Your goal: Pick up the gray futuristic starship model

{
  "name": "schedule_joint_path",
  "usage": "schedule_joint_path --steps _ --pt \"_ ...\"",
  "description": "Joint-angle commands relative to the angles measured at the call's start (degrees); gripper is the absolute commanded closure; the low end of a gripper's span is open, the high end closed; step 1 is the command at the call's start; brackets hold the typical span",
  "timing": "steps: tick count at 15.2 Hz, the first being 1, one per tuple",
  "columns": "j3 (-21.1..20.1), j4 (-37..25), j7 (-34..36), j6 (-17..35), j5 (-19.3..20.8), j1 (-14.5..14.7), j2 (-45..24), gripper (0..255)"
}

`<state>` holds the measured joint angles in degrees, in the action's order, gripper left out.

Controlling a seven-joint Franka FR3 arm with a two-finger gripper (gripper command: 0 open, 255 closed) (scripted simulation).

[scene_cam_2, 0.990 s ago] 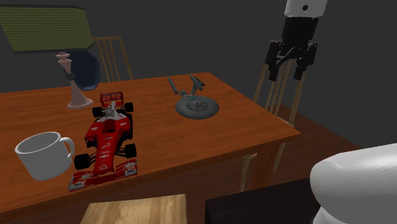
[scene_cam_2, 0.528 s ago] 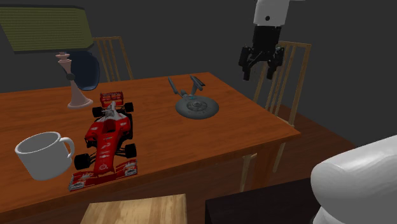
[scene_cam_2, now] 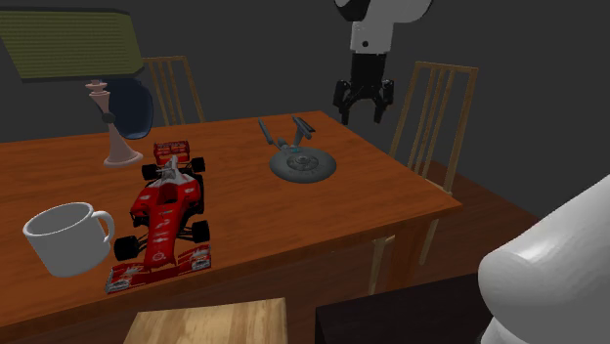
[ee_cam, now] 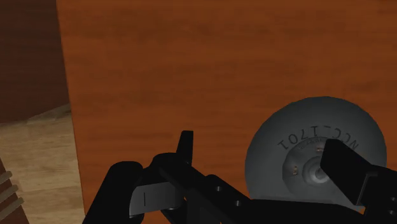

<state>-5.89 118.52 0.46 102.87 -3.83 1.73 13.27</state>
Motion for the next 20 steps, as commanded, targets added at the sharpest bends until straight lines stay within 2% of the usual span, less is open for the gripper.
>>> schedule_joint_path --steps 1,9,16,20 --pt "-0.6 -3.2 0.9 1.1 0.5 0.2 -4.3 0" --pt "-2.6 -21.1 5.4 1.3 3.7 2.1 -22.7 0" --pt "-2.9 -43.9 8.4 -3.6 7.1 5.2 -41.1 0" --pt "-2.8 -42.2 8.4 -1.4 7.1 5.3 -41.6 0"
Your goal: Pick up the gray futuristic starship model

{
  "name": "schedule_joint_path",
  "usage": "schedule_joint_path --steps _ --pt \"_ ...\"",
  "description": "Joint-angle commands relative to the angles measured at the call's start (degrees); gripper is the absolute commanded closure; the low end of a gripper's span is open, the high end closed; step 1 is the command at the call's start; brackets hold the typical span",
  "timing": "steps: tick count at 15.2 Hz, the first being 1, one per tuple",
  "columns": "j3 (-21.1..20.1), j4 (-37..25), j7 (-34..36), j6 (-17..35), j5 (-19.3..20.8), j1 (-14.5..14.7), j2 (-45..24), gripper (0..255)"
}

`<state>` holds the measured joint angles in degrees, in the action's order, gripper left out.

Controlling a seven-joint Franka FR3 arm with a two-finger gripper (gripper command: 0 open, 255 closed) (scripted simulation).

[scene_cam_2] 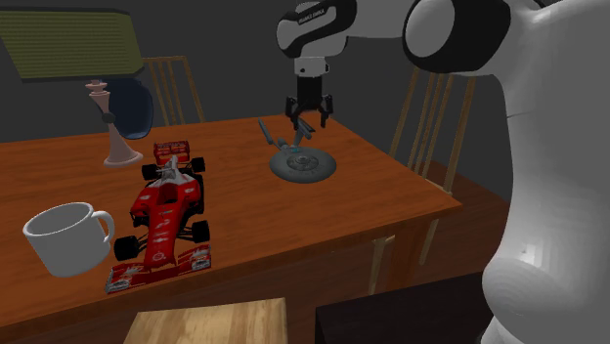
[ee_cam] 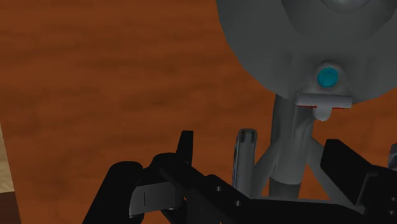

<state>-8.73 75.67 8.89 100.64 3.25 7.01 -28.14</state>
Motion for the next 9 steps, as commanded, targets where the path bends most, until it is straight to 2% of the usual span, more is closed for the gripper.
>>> schedule_joint_path --steps 1,6,7,9 --pt "0.0 1.3 0.0 1.5 0.0 -0.1 -0.2 0" --pt "0.1 3.6 0.0 4.1 0.1 -0.1 -0.5 0" --pt "0.1 3.6 0.1 4.2 0.1 -0.1 -0.5 255" --pt "0.1 3.7 0.1 4.2 0.1 -0.1 -0.5 255"
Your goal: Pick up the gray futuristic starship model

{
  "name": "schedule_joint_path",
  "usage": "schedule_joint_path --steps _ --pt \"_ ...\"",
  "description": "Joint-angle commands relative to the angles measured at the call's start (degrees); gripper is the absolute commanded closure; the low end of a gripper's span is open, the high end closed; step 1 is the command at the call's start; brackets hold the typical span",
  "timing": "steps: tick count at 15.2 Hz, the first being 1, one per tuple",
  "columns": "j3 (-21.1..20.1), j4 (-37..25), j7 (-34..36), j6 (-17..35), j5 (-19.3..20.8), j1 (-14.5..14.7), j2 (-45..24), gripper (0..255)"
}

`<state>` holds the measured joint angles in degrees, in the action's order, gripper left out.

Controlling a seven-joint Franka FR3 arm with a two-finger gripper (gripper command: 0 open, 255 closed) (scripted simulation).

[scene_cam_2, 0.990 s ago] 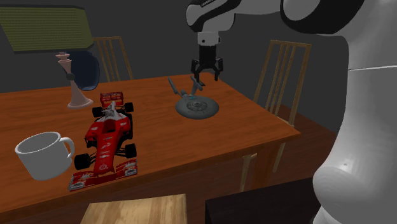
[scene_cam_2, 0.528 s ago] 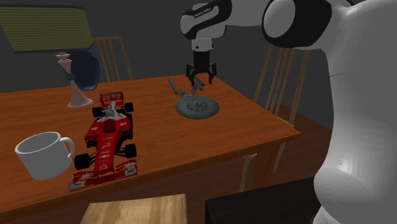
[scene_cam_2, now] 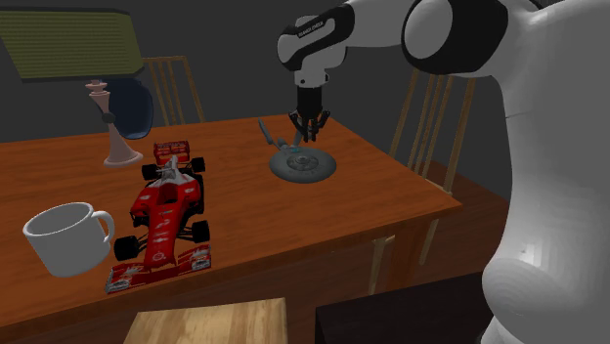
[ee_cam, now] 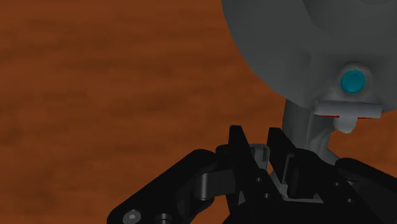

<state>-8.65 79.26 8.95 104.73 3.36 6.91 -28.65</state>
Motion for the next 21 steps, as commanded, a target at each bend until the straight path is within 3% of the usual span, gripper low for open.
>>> schedule_joint_path --steps 1,7,21 --pt "0.0 0.1 0.0 0.1 0.0 0.0 0.0 255" --pt "0.0 0.0 0.0 0.0 0.0 0.0 0.0 255" --pt "-0.1 -10.7 -0.1 -10.7 -0.1 0.4 0.0 255"
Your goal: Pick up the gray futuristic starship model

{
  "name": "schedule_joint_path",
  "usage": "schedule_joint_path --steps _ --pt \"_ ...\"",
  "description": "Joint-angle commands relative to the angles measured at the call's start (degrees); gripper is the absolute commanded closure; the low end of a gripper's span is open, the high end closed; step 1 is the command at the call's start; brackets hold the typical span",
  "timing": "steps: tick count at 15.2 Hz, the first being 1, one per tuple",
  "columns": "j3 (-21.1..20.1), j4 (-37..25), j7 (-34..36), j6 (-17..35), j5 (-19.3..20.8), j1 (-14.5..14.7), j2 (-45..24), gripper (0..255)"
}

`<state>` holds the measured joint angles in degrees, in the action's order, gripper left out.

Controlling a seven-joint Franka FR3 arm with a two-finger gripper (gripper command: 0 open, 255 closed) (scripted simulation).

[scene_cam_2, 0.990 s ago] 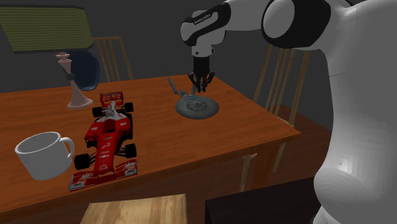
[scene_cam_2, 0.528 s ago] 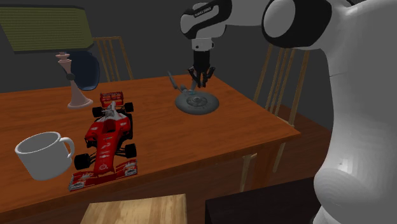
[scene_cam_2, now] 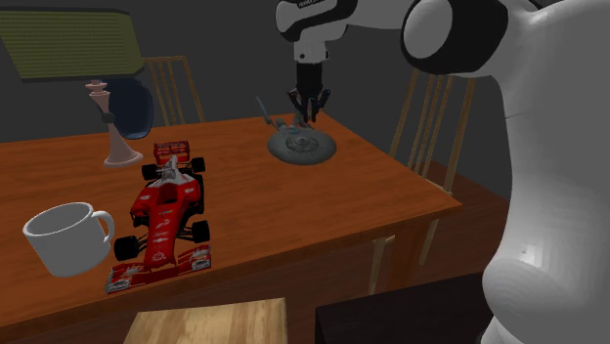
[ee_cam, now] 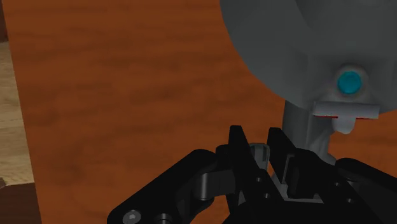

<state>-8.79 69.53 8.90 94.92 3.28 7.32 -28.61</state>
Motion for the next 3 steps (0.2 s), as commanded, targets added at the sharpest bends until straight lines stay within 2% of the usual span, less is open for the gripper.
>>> schedule_joint_path --steps 1,3 --pt "0.0 -2.0 -0.1 -1.8 0.0 0.1 -0.2 255" --pt "0.0 -2.1 -0.1 -1.9 0.0 0.1 -0.2 255"
